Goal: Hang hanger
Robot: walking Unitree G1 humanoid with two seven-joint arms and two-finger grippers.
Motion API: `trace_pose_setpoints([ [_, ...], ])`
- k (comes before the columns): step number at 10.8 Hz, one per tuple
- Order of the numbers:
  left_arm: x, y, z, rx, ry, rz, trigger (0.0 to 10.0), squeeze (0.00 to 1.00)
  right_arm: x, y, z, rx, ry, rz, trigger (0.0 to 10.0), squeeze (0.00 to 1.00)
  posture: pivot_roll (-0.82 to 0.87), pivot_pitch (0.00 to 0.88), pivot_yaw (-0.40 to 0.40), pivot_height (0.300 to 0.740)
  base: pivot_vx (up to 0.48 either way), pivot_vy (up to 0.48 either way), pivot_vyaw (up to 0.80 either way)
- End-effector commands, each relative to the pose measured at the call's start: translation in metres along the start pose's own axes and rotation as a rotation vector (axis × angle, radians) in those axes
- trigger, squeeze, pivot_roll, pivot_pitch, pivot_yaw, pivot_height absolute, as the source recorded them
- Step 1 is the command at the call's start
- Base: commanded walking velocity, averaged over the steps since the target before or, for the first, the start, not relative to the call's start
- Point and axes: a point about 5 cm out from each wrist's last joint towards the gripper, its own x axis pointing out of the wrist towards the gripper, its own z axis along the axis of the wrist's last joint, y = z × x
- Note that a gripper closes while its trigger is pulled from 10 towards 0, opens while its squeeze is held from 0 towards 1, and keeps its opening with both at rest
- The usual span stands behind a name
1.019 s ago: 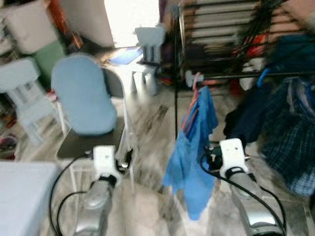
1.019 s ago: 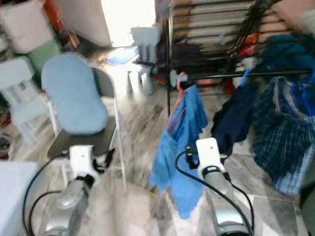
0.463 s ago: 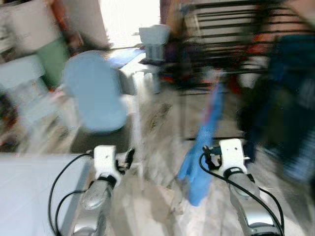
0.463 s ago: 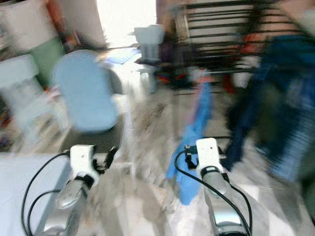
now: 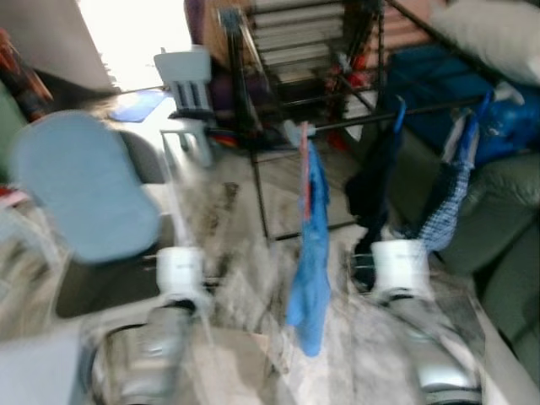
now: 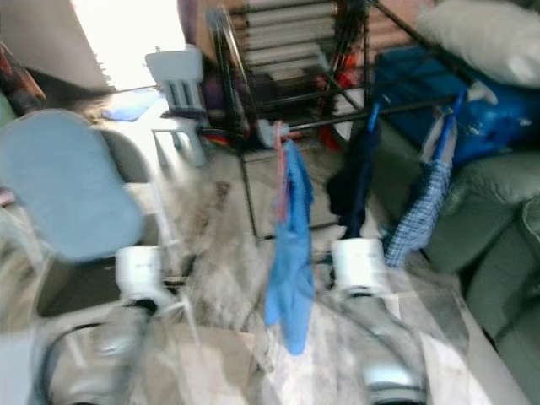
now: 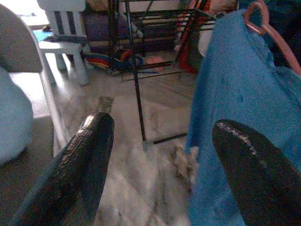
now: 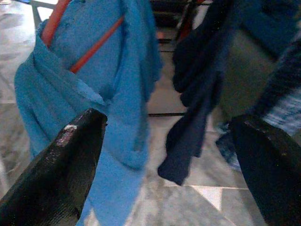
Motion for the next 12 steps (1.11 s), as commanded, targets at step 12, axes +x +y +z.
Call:
trace_pose_setpoints([
  [12, 0.003, -0.012, -0.002, -0.025, 0.019, -0.042, 10.0, 0.0, -0.001, -0.001, 0.033, -0.022, -0.181, 0.013, 10.0, 0.0, -0.22, 0.0, 0.089, 0.74, 0.214, 0.115, 0.0],
])
